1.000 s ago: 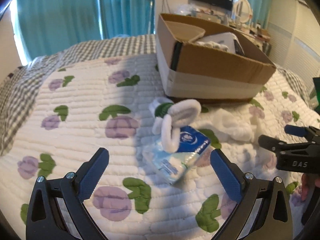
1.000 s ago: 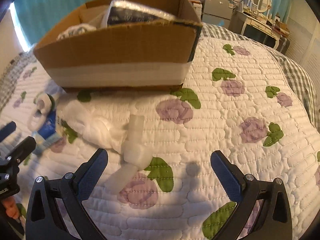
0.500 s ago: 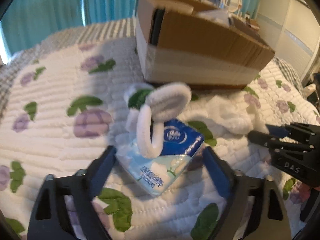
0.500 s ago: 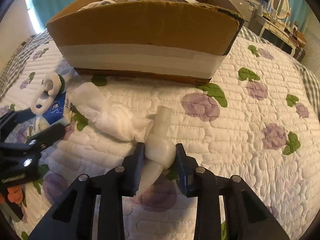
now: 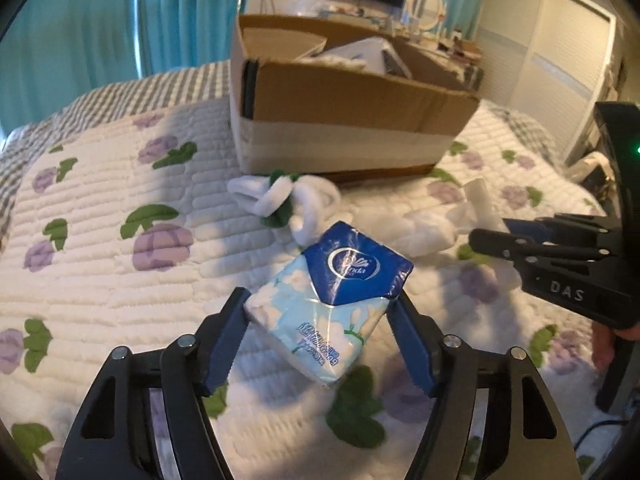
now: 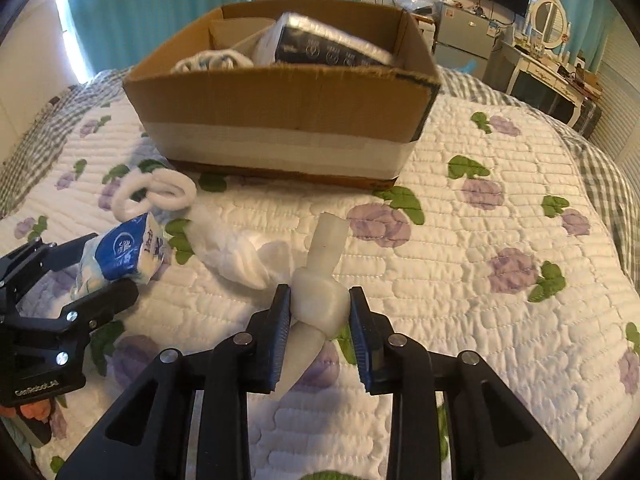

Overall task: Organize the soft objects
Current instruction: 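Carry the tissue pack and cloth strip into the box and release both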

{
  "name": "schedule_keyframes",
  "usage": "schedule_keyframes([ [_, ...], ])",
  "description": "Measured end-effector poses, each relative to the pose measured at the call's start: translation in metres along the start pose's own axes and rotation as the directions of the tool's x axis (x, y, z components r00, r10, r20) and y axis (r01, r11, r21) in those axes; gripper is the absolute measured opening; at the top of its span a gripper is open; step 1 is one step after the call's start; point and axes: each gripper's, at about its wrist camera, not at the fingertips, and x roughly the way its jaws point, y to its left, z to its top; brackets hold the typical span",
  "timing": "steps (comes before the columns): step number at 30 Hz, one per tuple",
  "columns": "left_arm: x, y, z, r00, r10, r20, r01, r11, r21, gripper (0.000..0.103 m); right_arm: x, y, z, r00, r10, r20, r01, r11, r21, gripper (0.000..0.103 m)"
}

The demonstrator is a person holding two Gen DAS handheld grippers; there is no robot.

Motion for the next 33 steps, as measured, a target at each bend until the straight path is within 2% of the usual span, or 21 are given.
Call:
schedule_keyframes([
  [6,-0.014,-0.011,-0.003,0.999,-0.05,-0.002,0.05,0.999,0.003,0.057,-0.029,0.005,-0.01,0.999,-0.007,0.051,0.007,1.0,0.004,0.028],
  [10,-0.028,-0.021,-0.008,0.999,-0.048,0.008,0.048,0.999,0.006,0.056,-0.049,0.0,-0.015,0.996,0.03,0.081,-0.033,0.999,0.027,0.028],
  [15,-0.053,-0.028,-0.005,0.997,-0.049,0.055,0.049,0.999,-0.002,0.056,-0.077,0.003,-0.014,0.989,0.073,0.13,-0.077,0.997,0.024,0.028],
  [18,-0.07,-0.032,0.0,0.994,-0.046,0.095,0.047,0.999,-0.003,0.056,-0.097,0.007,-0.011,0.981,0.103,0.165,-0.105,0.994,0.007,0.028],
  [21,-0.083,-0.034,0.004,0.991,-0.042,0.124,0.042,0.999,-0.001,0.056,-0.108,0.016,-0.011,0.979,0.102,0.174,-0.098,0.995,-0.031,0.028],
  [25,-0.09,-0.031,0.004,0.99,-0.013,0.144,0.014,1.0,-0.002,0.056,-0.092,0.026,-0.018,0.988,0.115,0.104,-0.108,0.992,-0.071,0.028],
  [29,-0.08,-0.022,0.001,0.992,0.009,0.125,-0.007,1.0,-0.018,0.056,-0.044,0.032,-0.031,0.994,0.112,-0.014,-0.113,0.991,-0.073,0.028],
  [32,-0.072,-0.019,-0.005,0.994,0.022,0.107,-0.02,1.0,-0.023,0.056,-0.019,0.03,-0.039,0.994,0.094,-0.062,-0.098,0.994,-0.055,0.031],
  [33,-0.069,-0.018,-0.007,0.995,0.022,0.1,-0.02,0.999,-0.025,0.056,-0.017,0.027,-0.039,0.993,0.101,-0.069,-0.103,0.994,-0.037,0.037],
])
